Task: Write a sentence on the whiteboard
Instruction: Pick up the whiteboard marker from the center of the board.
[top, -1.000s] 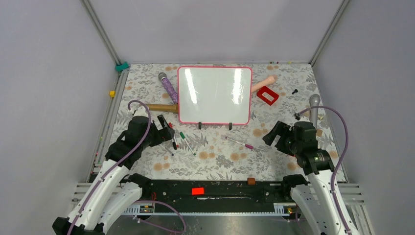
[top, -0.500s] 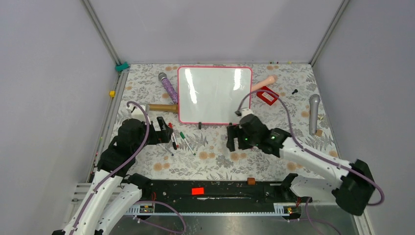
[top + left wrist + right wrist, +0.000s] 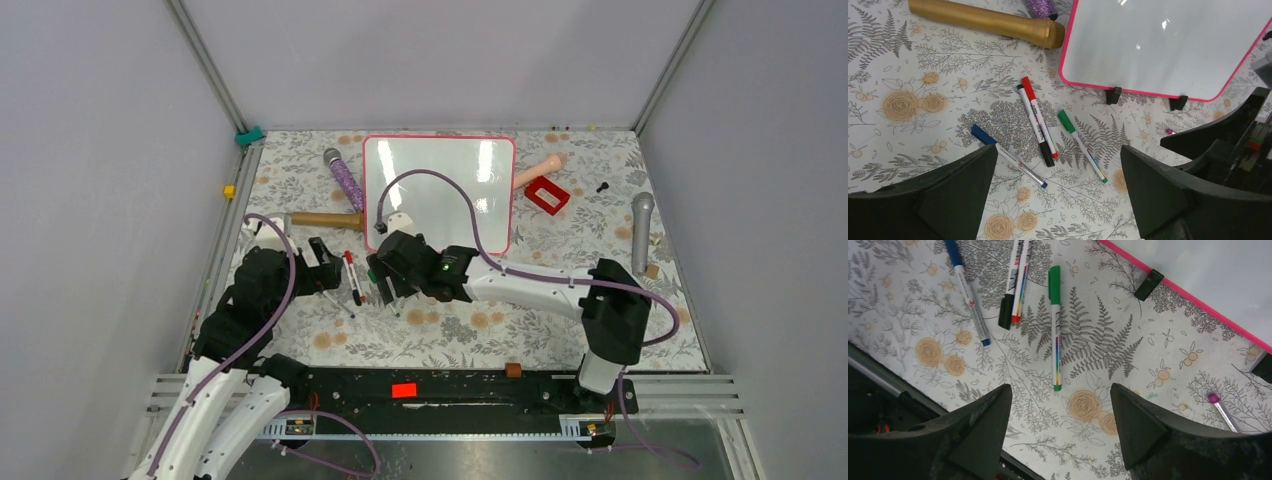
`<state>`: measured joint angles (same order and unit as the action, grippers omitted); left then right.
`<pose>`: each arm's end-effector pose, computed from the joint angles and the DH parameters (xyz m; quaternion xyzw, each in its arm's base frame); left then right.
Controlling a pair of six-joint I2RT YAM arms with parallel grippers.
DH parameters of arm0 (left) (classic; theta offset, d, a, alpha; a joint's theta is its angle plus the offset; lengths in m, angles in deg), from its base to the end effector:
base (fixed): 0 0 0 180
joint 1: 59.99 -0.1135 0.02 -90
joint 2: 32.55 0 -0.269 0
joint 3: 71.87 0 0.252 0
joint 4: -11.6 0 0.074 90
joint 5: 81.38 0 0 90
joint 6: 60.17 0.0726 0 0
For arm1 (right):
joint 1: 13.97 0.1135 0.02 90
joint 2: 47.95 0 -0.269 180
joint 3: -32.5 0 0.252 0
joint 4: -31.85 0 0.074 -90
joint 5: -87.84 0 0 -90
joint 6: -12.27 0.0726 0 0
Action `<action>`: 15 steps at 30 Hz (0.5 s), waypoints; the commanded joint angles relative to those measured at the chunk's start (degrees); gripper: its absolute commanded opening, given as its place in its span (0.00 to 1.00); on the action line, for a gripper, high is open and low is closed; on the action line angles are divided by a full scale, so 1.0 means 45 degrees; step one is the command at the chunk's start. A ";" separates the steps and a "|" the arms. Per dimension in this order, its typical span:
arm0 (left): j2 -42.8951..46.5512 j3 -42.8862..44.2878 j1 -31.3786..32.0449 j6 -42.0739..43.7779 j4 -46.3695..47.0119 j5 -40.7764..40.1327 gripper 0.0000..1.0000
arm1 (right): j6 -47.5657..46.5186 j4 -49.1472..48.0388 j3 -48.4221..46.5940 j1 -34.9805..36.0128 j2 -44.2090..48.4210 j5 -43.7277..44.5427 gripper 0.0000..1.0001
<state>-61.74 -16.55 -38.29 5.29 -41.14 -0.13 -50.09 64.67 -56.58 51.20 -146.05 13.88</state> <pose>0.1358 -0.0421 0.2904 -0.0611 0.8471 -0.1460 0.5073 0.1920 0.3672 0.2444 -0.2369 0.8743 0.2048 0.3708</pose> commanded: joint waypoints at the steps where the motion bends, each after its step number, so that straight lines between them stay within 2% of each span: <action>1: -0.0419 0.0022 0.0000 -0.0330 0.0319 -0.0816 0.95 | -0.0836 0.0914 -0.0689 -0.0135 -0.0269 0.0853 0.80; 3: -0.0621 0.0060 -0.0001 -0.0311 0.0319 -0.0555 0.95 | -0.1043 0.1137 0.0108 -0.0471 0.0196 0.0466 0.80; 8: -0.0909 0.0090 0.0000 -0.0229 0.0313 -0.0089 0.95 | -0.1142 0.1212 0.3115 -0.2468 0.2343 -0.0950 0.80; 10: -0.0949 0.0086 0.0003 -0.0212 0.0323 0.0024 0.95 | -0.1619 0.1256 0.4147 -0.3061 0.3076 -0.0921 0.80; 15: -0.1070 0.0090 0.0000 -0.0169 0.0334 0.0224 0.94 | -0.2503 0.1922 0.4434 -0.3677 0.3090 0.0032 0.78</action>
<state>-66.11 -16.55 -38.29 4.37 -41.31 -0.42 -57.02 71.21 -35.93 35.37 -132.52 11.95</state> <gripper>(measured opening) 0.948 0.796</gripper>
